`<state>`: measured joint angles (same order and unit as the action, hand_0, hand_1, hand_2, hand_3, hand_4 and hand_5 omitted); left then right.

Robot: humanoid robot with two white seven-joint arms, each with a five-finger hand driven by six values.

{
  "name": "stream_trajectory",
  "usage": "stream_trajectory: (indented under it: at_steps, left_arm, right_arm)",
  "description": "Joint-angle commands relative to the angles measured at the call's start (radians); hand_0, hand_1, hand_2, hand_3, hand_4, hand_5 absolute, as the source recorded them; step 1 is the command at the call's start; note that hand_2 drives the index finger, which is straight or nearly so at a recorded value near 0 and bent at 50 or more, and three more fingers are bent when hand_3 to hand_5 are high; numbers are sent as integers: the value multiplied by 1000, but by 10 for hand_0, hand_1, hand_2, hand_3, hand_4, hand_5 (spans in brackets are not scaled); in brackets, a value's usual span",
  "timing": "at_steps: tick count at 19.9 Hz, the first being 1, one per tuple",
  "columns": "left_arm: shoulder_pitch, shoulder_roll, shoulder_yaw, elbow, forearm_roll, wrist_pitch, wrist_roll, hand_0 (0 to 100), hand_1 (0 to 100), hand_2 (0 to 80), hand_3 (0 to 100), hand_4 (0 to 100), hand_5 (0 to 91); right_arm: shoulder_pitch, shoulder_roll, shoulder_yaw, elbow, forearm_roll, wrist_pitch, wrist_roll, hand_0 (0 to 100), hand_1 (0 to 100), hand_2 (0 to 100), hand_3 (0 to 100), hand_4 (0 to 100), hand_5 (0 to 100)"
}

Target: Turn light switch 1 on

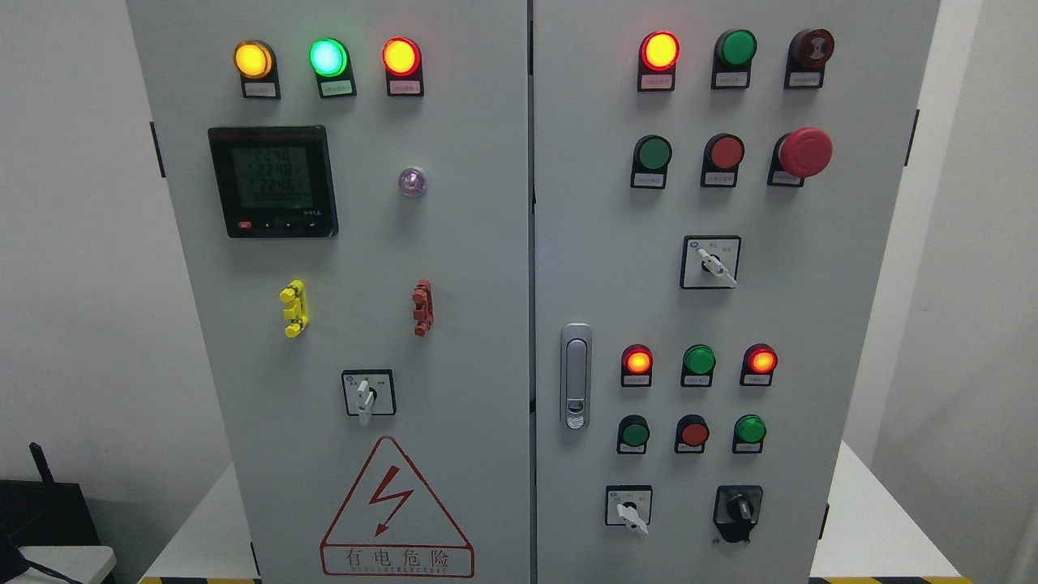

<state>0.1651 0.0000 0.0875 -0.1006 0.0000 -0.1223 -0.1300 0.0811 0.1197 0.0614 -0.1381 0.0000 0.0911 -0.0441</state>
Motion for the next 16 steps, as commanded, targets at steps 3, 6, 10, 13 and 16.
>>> stream_trajectory:
  at_steps: [3, 6, 10, 13, 16]
  left_arm:
    - [-9, -14, 3, 1, -6, 3, -3, 391, 83, 0, 0, 0, 0]
    - [-12, -12, 3, 1, -5, 6, -3, 391, 83, 0, 0, 0, 0]
    - [-18, -11, 8, -10, -6, 12, -5, 390, 82, 0, 0, 0, 0]
    - [-16, -2, 108, -62, -25, 18, -5, 390, 79, 0, 0, 0, 0]
    - [5, 3, 205, -158, -81, 33, -3, 387, 76, 0, 0, 0, 0]
  right_arm:
    - [0, 0, 0, 0, -18, -1, 0, 120, 389, 0, 0, 0, 0]
    - [0, 0, 0, 0, -18, -1, 0, 120, 389, 0, 0, 0, 0]
    - [0, 0, 0, 0, -18, -1, 0, 120, 389, 0, 0, 0, 0]
    - [0, 0, 0, 0, -18, -1, 0, 120, 389, 0, 0, 0, 0]
    - [0, 0, 0, 0, -18, -1, 0, 120, 389, 0, 0, 0, 0]
